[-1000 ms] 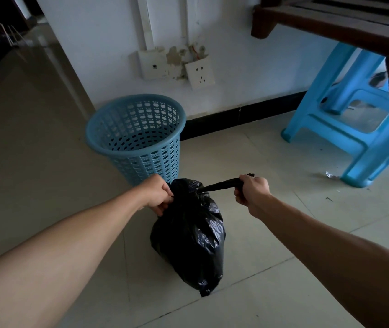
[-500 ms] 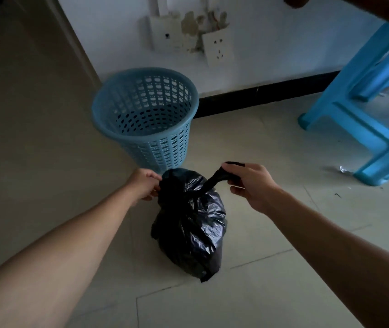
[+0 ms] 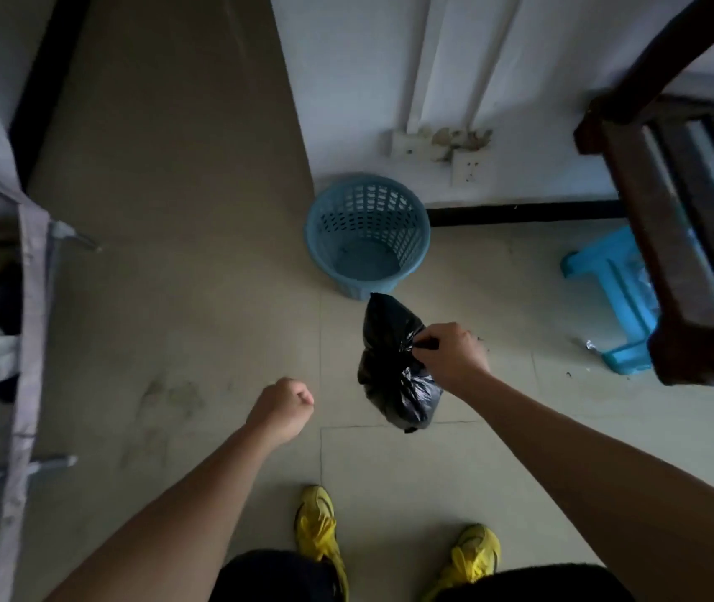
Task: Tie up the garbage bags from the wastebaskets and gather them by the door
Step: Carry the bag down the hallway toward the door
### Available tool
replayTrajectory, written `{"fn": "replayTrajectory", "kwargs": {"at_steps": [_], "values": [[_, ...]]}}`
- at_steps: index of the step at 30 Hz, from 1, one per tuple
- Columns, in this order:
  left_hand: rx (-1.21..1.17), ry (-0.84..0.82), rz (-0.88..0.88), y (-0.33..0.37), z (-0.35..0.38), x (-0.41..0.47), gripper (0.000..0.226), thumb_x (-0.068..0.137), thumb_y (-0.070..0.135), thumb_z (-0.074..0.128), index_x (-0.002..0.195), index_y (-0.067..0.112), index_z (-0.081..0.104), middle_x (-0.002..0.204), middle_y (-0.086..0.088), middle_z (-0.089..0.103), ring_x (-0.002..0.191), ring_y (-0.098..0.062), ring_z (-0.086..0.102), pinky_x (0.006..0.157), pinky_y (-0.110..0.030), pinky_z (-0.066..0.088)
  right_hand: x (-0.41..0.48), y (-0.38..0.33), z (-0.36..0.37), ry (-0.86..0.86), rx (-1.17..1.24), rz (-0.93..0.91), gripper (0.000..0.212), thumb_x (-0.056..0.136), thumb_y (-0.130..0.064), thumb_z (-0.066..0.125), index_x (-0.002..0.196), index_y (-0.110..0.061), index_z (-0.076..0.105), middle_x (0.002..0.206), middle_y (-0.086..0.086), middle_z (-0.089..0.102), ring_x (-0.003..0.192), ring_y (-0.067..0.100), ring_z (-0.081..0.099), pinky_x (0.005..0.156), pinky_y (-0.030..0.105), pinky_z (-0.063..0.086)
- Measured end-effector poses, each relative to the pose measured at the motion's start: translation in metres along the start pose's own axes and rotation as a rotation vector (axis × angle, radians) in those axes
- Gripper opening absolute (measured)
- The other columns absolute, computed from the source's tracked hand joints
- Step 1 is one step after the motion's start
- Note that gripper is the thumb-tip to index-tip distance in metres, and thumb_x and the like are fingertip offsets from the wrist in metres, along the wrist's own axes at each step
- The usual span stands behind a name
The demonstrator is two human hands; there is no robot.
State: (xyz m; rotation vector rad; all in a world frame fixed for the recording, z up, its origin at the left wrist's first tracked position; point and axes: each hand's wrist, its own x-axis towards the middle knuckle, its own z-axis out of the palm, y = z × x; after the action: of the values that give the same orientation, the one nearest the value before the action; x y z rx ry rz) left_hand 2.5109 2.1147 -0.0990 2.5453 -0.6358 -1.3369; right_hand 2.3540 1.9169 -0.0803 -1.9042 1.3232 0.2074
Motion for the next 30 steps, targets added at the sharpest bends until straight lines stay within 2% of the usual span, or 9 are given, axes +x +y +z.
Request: {"fn": "replayTrajectory", "kwargs": {"at_steps": [5,10,12,18,21,23,25,27,30], "values": [[-0.067,0.056,-0.047,0.004,-0.069,-0.136,0.017,0.089,0.016,0.054,0.079,0.021,0.066,0.091,-0.007,0.074,0.088,-0.025,0.069,0.072,-0.026,0.051,-0.091,-0.070,-0.070,-0.065,-0.249,-0.073,0.028,0.084,-0.016,0.056,0.098,-0.033,0.073,0.101,-0.001,0.070,0.083,0.020,0.059,0.068,0.025,0.043],[-0.156,0.196,-0.143,-0.008,-0.105,-0.275,0.018,0.089,0.014,0.053,0.089,0.014,0.071,0.094,-0.008,0.074,0.091,-0.026,0.069,0.074,-0.028,0.052,-0.190,-0.127,-0.118,-0.170,-0.372,-0.267,0.028,0.082,-0.015,0.053,0.091,-0.033,0.072,0.100,-0.004,0.068,0.088,0.021,0.060,0.069,0.025,0.043],[-0.228,0.287,-0.194,-0.018,-0.102,-0.330,0.015,0.088,0.014,0.056,0.085,0.016,0.071,0.094,-0.009,0.074,0.091,-0.027,0.070,0.076,-0.030,0.053,-0.228,-0.143,-0.130,-0.226,-0.444,-0.386,0.029,0.082,-0.014,0.053,0.092,-0.032,0.073,0.097,-0.004,0.067,0.089,0.021,0.061,0.070,0.027,0.045],[-0.401,0.398,-0.309,-0.054,-0.041,-0.491,0.015,0.086,0.011,0.055,0.074,0.016,0.064,0.090,-0.009,0.069,0.092,-0.030,0.068,0.069,-0.025,0.047,-0.346,-0.160,-0.123,-0.406,-0.737,-0.737,0.031,0.086,-0.014,0.051,0.104,-0.031,0.071,0.107,-0.002,0.068,0.097,0.021,0.064,0.072,0.029,0.049],[-0.447,0.471,-0.410,-0.082,-0.006,-0.574,0.012,0.088,0.015,0.058,0.079,0.020,0.063,0.110,-0.010,0.068,0.103,-0.028,0.064,0.083,-0.028,0.049,-0.408,-0.166,-0.100,-0.492,-0.846,-0.905,0.029,0.085,-0.015,0.052,0.102,-0.029,0.071,0.109,-0.002,0.069,0.098,0.021,0.064,0.080,0.032,0.052],[-0.471,0.549,-0.484,-0.110,0.026,-0.637,0.016,0.088,0.020,0.060,0.075,0.029,0.058,0.113,-0.010,0.068,0.106,-0.027,0.063,0.087,-0.028,0.047,-0.464,-0.171,-0.076,-0.550,-0.904,-1.027,0.026,0.087,-0.017,0.054,0.106,-0.027,0.069,0.112,-0.002,0.067,0.101,0.021,0.063,0.081,0.029,0.050],[-0.477,0.583,-0.549,-0.137,0.060,-0.689,0.010,0.091,0.026,0.056,0.090,0.023,0.065,0.120,-0.007,0.064,0.110,-0.025,0.061,0.091,-0.028,0.045,-0.513,-0.175,-0.049,-0.588,-0.935,-1.134,0.024,0.086,-0.020,0.056,0.106,-0.026,0.069,0.113,-0.002,0.065,0.102,0.020,0.062,0.082,0.028,0.049],[-0.513,0.626,-0.627,-0.167,0.096,-0.738,0.022,0.093,0.029,0.051,0.106,0.020,0.065,0.126,-0.003,0.061,0.112,-0.022,0.059,0.095,-0.030,0.045,-0.566,-0.176,-0.018,-0.617,-0.967,-1.248,0.022,0.084,-0.022,0.058,0.101,-0.026,0.071,0.109,-0.003,0.068,0.100,0.020,0.064,0.083,0.028,0.050],[-0.571,0.646,-0.733,-0.210,0.154,-0.819,0.016,0.089,0.031,0.054,0.101,0.027,0.064,0.123,0.000,0.063,0.112,-0.020,0.059,0.093,-0.029,0.047,-0.655,-0.170,0.042,-0.684,-1.027,-1.379,0.019,0.081,-0.026,0.062,0.095,-0.024,0.075,0.101,-0.003,0.072,0.095,0.020,0.067,0.082,0.029,0.055]]}}
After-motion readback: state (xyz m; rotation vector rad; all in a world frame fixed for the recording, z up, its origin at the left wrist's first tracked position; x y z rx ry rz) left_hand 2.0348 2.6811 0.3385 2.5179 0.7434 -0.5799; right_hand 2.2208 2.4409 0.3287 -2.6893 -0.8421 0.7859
